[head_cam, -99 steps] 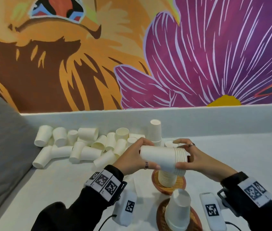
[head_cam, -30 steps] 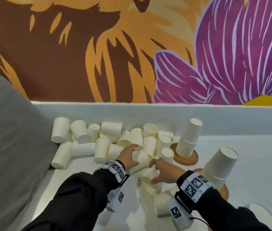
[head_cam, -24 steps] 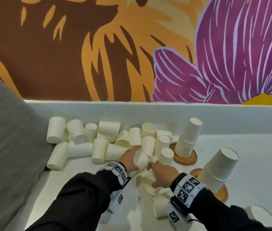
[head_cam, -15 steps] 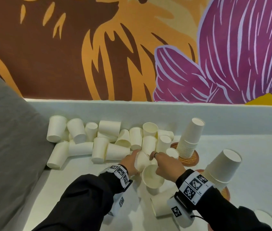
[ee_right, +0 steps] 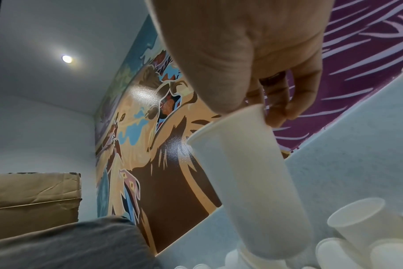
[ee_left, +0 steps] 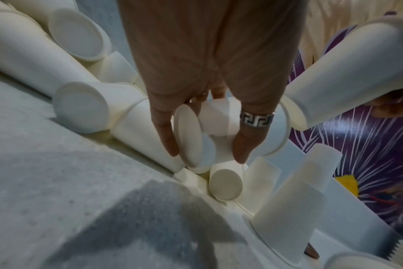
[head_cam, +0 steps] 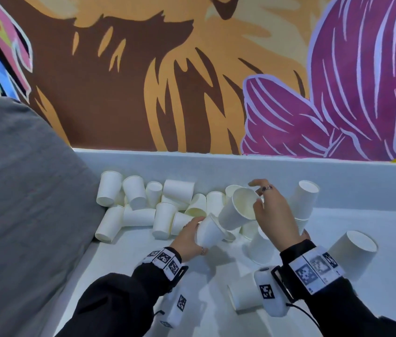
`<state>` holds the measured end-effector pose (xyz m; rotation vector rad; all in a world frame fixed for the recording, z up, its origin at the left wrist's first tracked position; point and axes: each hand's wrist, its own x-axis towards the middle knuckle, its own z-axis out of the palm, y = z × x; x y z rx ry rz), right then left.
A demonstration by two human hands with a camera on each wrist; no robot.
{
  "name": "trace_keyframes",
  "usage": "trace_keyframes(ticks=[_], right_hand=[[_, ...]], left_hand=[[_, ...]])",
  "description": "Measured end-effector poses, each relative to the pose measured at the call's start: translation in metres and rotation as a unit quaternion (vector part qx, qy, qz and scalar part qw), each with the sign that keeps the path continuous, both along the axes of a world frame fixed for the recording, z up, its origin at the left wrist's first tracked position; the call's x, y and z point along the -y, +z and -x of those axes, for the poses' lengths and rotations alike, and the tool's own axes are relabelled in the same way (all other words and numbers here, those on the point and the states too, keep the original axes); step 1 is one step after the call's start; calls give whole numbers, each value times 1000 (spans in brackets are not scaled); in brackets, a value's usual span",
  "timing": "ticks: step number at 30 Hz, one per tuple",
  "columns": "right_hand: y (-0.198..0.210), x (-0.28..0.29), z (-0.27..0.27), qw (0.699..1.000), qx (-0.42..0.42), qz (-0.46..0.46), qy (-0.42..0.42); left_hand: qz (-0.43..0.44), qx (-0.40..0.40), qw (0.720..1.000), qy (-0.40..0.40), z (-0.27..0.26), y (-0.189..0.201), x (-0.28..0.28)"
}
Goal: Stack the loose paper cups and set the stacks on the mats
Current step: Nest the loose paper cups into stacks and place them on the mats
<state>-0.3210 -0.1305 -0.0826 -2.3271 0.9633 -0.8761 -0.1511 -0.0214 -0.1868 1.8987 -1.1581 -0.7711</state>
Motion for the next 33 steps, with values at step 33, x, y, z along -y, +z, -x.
trace_keyframes(ticks=[33], right_hand=[[-93,-16,35,942,-133,-305,38]], left_hand=[[82,-54,993,69,25,11,-44]])
